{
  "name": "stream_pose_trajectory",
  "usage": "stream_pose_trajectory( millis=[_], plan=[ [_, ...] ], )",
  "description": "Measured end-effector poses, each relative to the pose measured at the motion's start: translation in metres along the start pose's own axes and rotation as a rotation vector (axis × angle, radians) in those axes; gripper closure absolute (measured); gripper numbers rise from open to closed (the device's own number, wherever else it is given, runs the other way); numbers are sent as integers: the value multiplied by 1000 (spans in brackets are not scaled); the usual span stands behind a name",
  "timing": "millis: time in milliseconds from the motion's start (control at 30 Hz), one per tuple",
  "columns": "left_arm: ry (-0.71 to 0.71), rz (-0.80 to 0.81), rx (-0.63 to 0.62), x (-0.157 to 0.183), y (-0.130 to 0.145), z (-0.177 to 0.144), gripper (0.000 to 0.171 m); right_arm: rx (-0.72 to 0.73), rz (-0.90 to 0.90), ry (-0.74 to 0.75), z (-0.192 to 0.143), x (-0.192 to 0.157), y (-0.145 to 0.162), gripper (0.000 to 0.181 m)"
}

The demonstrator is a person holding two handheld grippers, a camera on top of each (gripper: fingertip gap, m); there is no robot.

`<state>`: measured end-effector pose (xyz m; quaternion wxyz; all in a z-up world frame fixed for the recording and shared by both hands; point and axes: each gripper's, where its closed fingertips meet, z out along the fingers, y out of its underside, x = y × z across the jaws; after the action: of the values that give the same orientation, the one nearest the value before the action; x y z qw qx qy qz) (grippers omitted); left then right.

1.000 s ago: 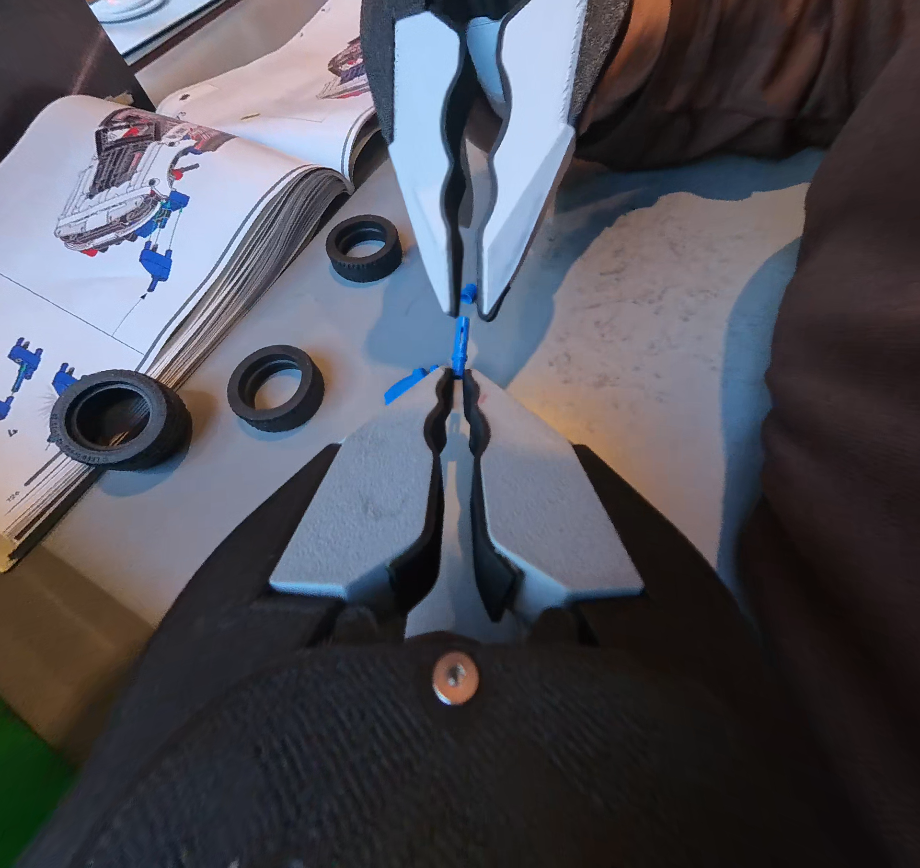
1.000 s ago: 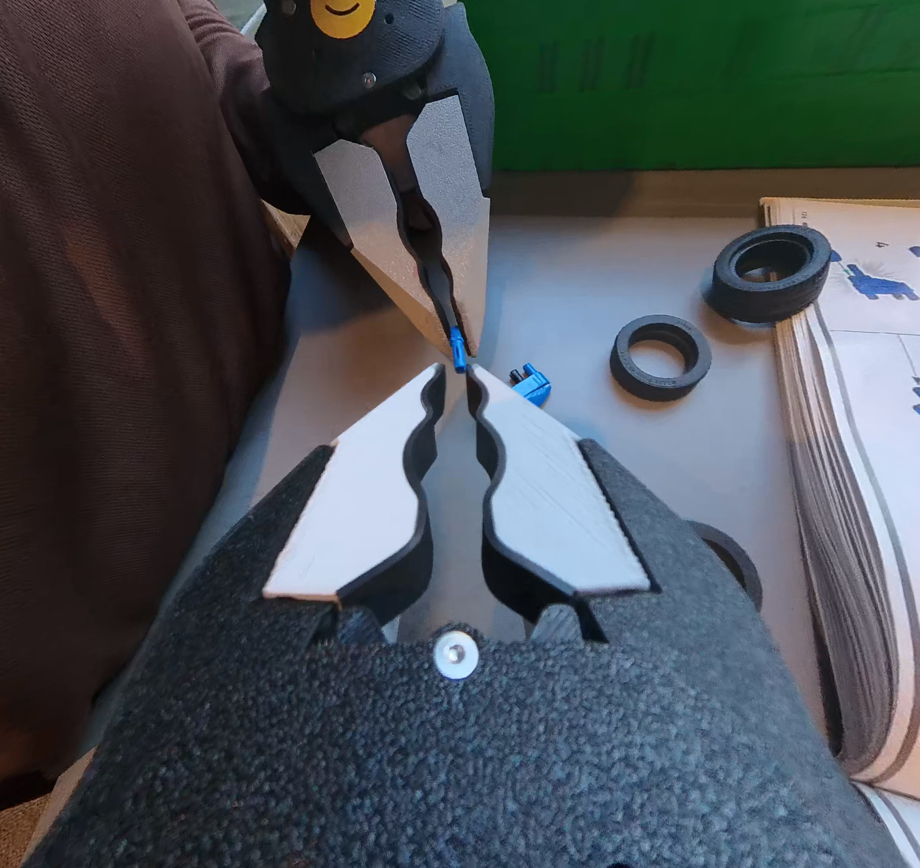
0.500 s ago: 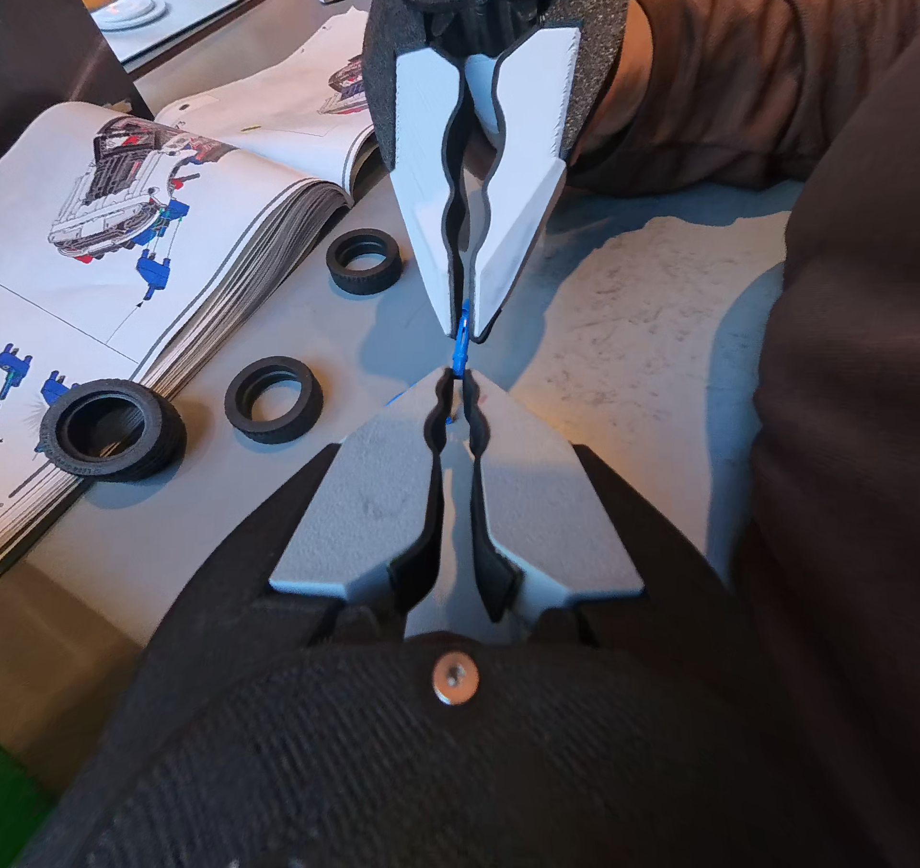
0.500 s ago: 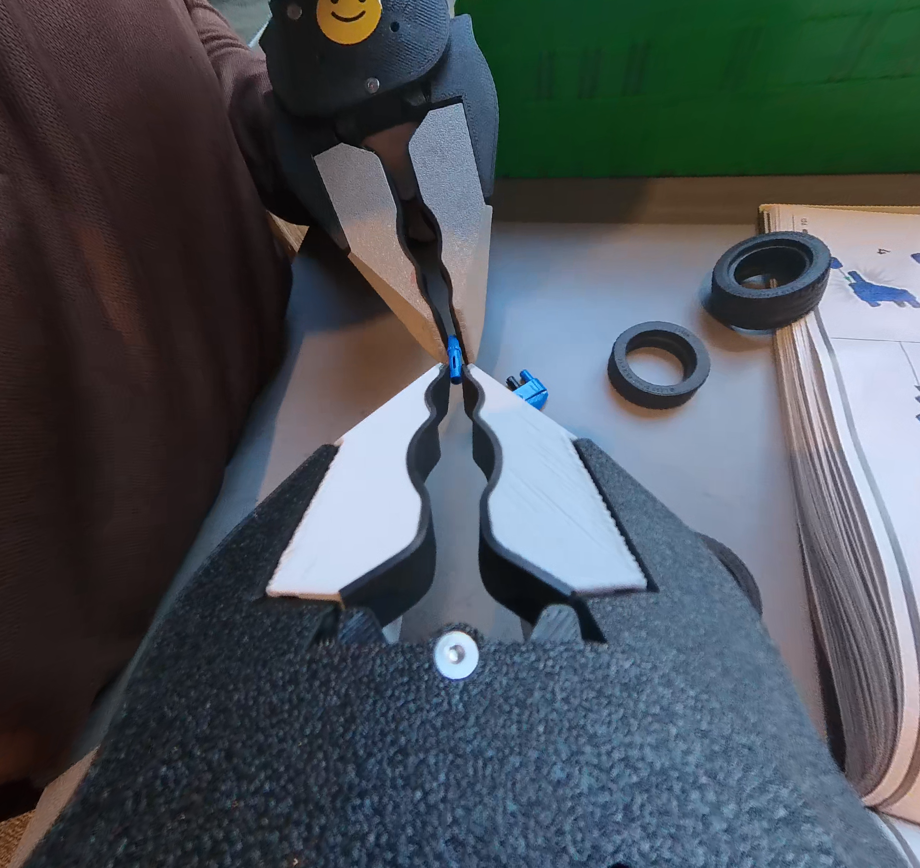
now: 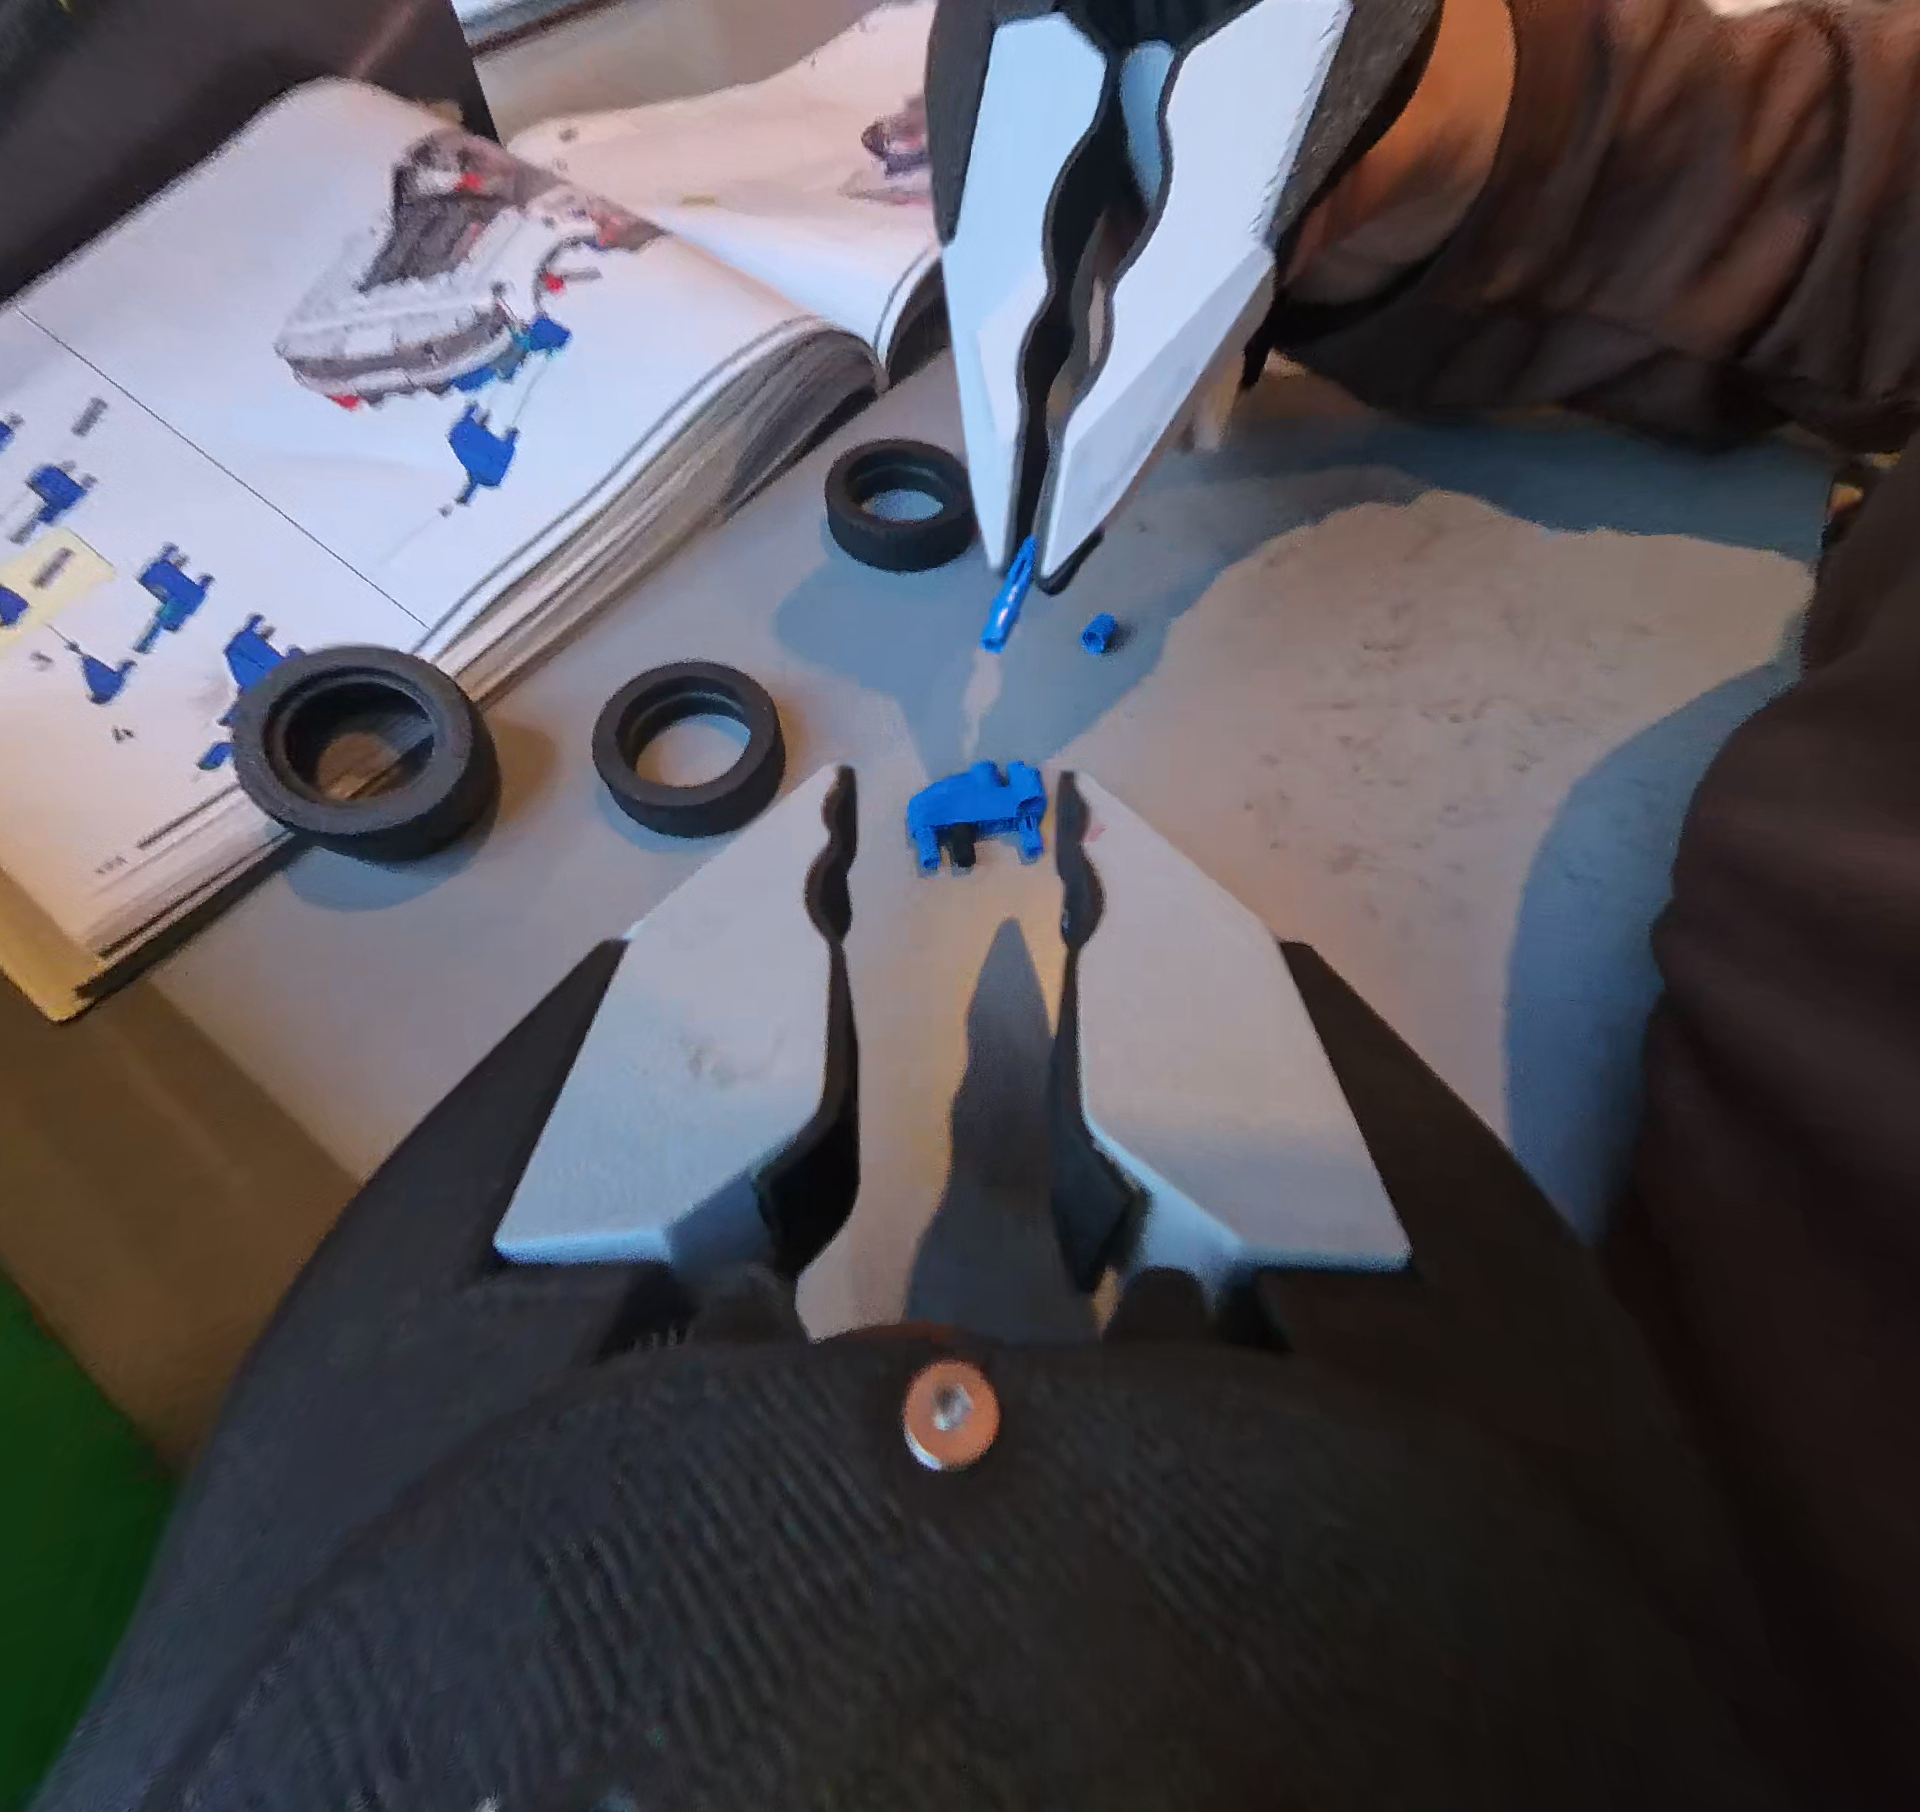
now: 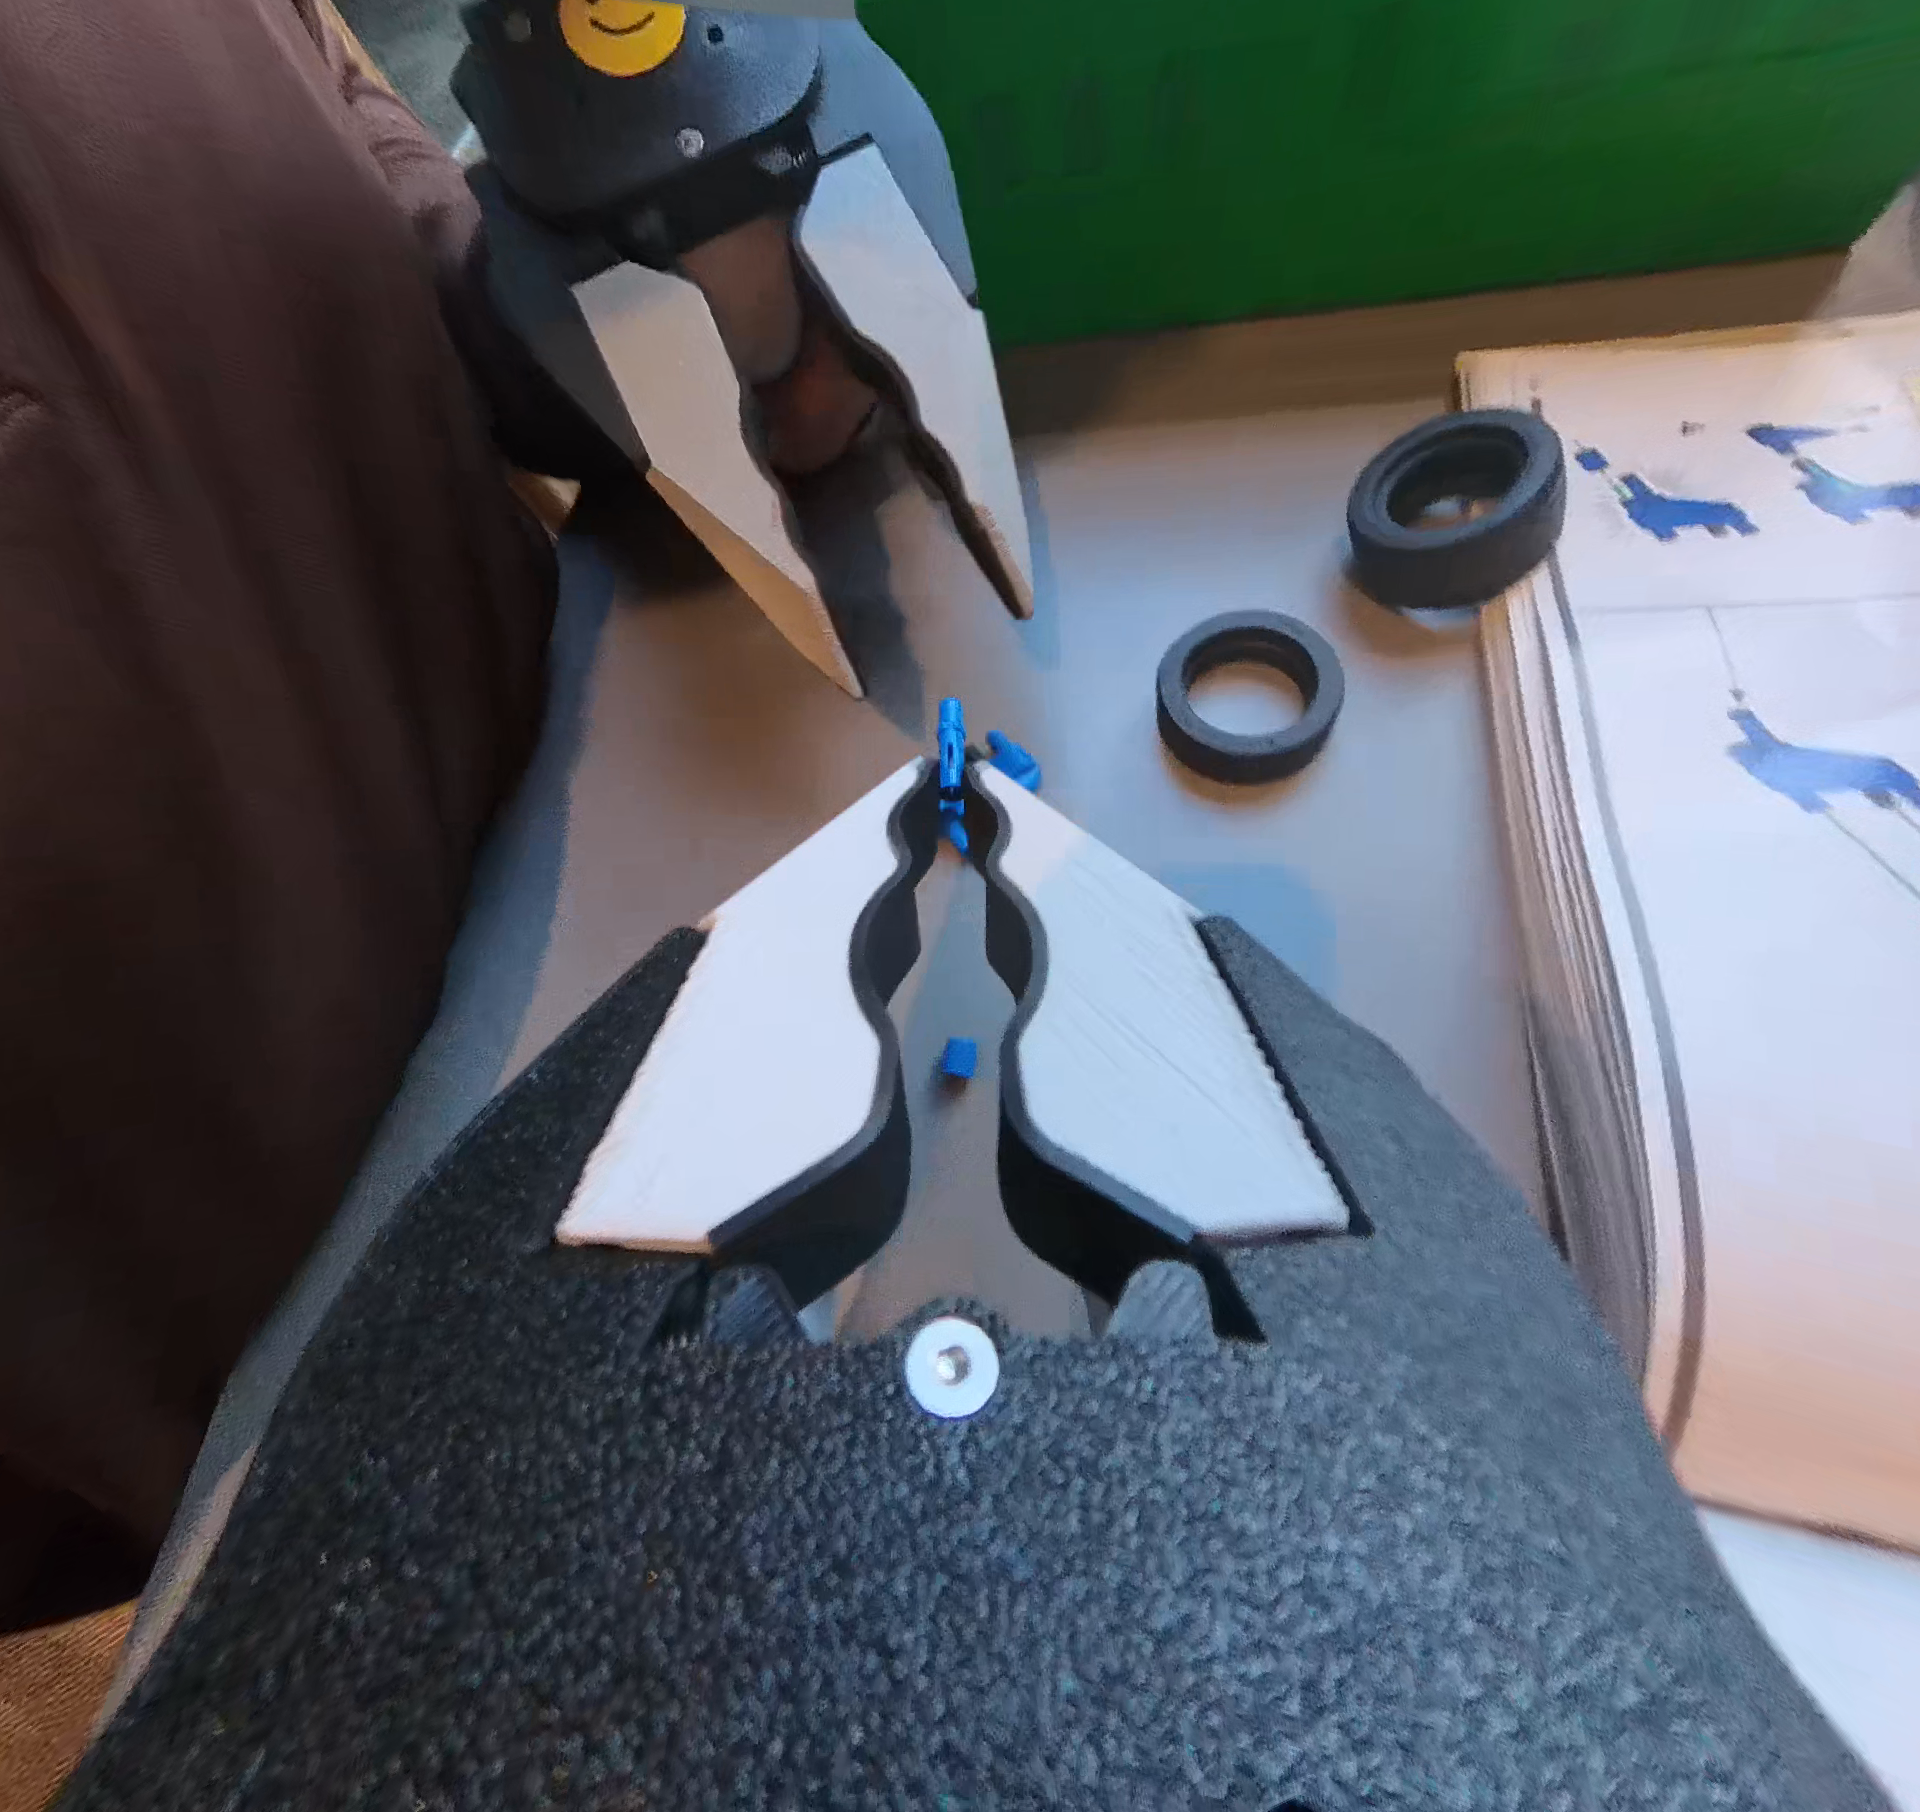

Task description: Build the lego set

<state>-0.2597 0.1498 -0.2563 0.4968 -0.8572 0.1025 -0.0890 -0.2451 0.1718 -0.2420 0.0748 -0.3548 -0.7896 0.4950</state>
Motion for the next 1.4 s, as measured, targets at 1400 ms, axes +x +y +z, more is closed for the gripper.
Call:
stream_pose_trajectory(
  millis=[1400],
  plan=[
    [-13, -149, 87, 5, 11, -41, 131, -225, 393, 141, 17, 168, 1, 178]
  ],
)
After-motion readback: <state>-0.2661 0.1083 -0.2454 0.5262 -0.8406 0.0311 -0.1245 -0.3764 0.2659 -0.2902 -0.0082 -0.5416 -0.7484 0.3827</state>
